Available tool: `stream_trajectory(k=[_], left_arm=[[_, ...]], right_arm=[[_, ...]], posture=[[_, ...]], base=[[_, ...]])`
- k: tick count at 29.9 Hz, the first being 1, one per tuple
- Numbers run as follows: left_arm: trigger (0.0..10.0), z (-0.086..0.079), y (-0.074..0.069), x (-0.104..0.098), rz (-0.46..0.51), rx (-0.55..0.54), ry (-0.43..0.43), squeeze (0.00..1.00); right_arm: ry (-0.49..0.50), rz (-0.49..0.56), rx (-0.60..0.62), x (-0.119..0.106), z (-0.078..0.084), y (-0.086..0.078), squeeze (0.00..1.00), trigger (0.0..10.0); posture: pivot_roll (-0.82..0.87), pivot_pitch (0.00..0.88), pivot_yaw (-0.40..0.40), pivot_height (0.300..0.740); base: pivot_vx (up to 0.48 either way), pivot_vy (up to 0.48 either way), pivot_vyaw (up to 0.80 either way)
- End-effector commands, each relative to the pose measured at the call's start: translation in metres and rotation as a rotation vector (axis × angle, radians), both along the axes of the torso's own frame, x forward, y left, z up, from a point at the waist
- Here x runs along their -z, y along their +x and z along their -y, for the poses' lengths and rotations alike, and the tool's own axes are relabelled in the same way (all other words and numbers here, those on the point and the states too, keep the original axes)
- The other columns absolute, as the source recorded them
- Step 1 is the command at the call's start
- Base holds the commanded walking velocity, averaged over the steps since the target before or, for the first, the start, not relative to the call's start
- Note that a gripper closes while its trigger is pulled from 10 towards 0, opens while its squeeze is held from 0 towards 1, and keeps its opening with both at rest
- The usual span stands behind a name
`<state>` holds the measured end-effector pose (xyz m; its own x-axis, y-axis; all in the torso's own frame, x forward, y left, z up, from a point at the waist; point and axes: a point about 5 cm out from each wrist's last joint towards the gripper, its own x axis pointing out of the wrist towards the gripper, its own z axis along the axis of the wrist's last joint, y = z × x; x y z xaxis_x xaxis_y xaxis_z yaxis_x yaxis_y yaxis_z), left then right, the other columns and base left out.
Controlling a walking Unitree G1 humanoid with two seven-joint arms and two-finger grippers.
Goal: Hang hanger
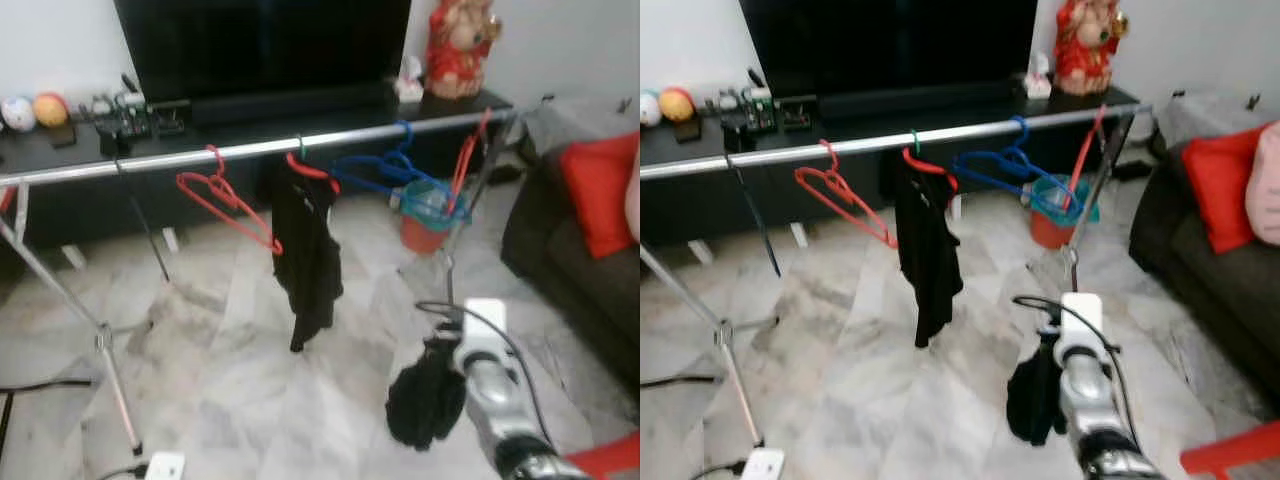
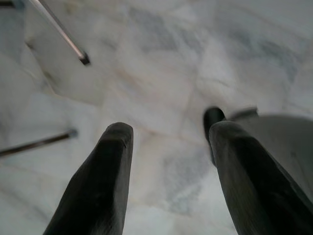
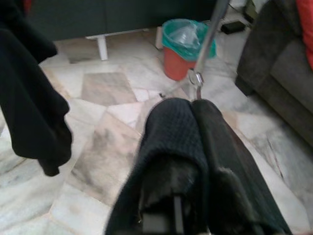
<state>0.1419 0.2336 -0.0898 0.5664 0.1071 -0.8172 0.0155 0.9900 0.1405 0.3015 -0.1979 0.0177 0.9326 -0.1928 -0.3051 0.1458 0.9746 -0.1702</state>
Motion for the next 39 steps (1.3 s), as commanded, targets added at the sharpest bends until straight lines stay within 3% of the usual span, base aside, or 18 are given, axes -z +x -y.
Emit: stream_trajectory(k=[1,18,39], left_arm=[[10.0,0.0055,-0.0025,0.0026,-0.017,0.006,-0.011,0.0],[10.0,0.0037,-0.0041,0.0028,-0.026,0.01,-0.009,0.0],[10.0,0.0024,-0.008,0.0038,-0.03,0.001,0.005,0.0]], right_arm=[[-0.012,0.038,0.024,-0.0079,0.0104,0.0035,0.0,10.0],[-0.012,0.039,0.024,-0.0083,0.0108,0.0037,0.0,10.0],[-0.013,0.036,0.015,-0.0075,0.0085,0.0035,0.0,10.0]], posture=[[-0.04,0.0,0.015,0.74],[-0.04,0.0,0.014,0.74],[-0.04,0.0,0.014,0.74]], base=[[0.341,0.0,0.0],[0.331,0.0,0.0],[0.0,0.0,0.0]])
